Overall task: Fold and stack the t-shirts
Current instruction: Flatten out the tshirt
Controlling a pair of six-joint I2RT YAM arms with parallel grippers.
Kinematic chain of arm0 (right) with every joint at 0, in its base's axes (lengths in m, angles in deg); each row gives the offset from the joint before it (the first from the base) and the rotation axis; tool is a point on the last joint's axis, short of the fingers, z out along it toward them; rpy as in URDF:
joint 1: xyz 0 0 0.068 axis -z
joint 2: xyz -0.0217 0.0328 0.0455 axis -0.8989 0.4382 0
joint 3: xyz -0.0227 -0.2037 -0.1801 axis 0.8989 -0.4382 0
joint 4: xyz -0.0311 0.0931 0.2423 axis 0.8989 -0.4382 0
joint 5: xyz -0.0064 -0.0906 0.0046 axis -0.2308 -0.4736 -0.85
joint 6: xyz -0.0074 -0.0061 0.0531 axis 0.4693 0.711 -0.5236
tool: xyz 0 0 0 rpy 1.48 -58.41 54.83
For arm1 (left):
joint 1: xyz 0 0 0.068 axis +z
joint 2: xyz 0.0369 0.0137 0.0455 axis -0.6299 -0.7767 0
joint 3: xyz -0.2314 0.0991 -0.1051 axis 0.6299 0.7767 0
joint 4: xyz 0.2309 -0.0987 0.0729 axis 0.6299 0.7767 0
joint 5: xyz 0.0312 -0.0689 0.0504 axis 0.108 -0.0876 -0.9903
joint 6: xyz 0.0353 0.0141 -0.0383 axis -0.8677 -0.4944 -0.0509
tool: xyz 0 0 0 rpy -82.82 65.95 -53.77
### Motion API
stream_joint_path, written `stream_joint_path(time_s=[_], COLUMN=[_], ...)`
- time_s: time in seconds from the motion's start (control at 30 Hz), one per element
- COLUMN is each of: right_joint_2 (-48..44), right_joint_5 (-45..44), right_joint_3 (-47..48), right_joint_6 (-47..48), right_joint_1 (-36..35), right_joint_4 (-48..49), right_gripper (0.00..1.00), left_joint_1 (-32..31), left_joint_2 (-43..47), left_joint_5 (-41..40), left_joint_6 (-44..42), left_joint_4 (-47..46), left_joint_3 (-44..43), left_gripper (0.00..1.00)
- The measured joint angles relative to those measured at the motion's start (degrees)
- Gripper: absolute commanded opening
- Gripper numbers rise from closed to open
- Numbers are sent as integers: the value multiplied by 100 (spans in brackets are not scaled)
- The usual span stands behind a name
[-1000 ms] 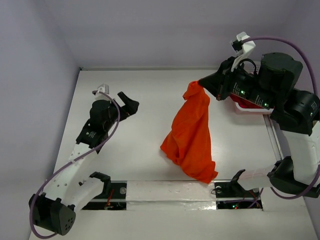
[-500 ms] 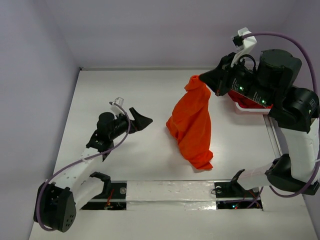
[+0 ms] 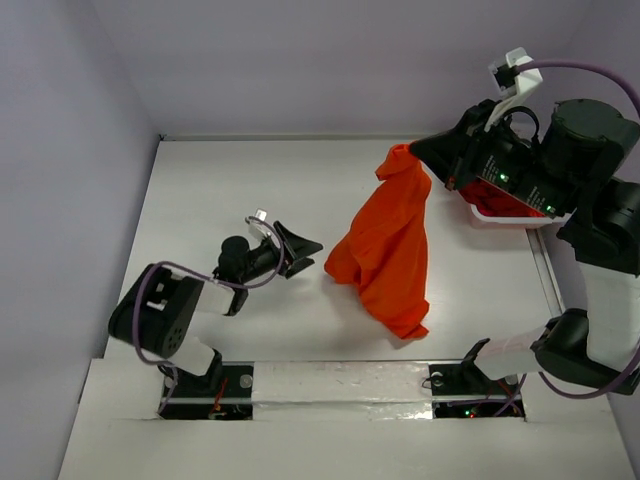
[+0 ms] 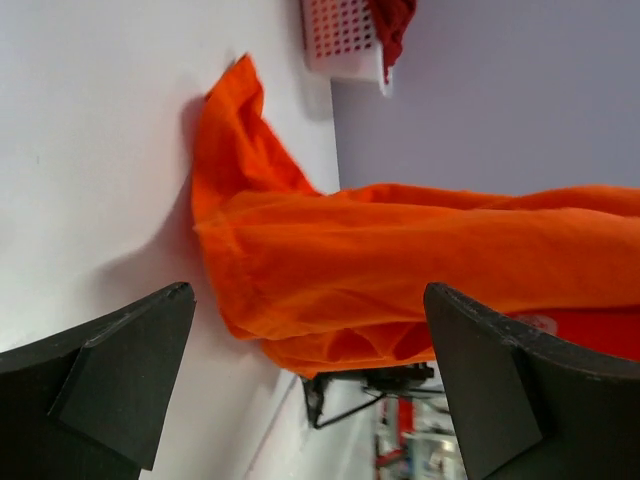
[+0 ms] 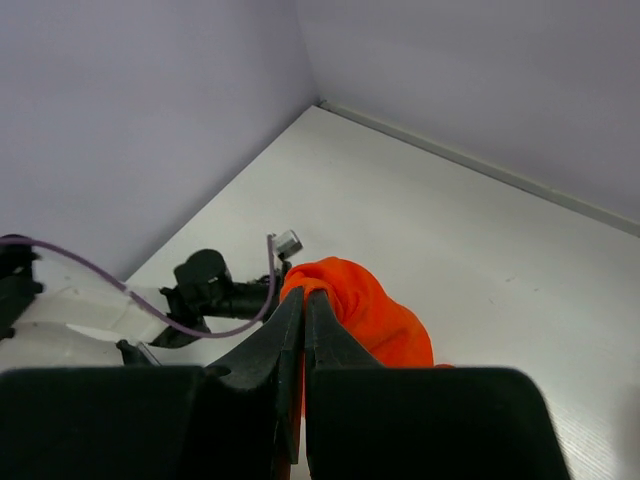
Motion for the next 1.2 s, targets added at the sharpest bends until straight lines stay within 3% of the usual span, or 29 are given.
stream_joint_path(time_s=[0.27,0.57,0.87,1.2], right_joint_2=[-96,-94,-90,-57], right_joint_5=[-105,-142,-195,-302], right_joint_3=[179,188,188,240], right_joint_6=[4,7,11,11], right_joint_1=[0,0,0,0], right_joint_4=[-4,-4,-4,-4], right_gripper=[0,0,0,0], left_joint_1=[-474,-719,-804,-826], left_joint_2=[-1749,-1276,841,70], left_joint_5=[175,168,114,72], left_joint_6=[1300,1668,498,527], left_joint_4=[-811,-737,-918,-800], left_joint_3=[212,271,-426,-142], left_gripper=[99,99,99,99])
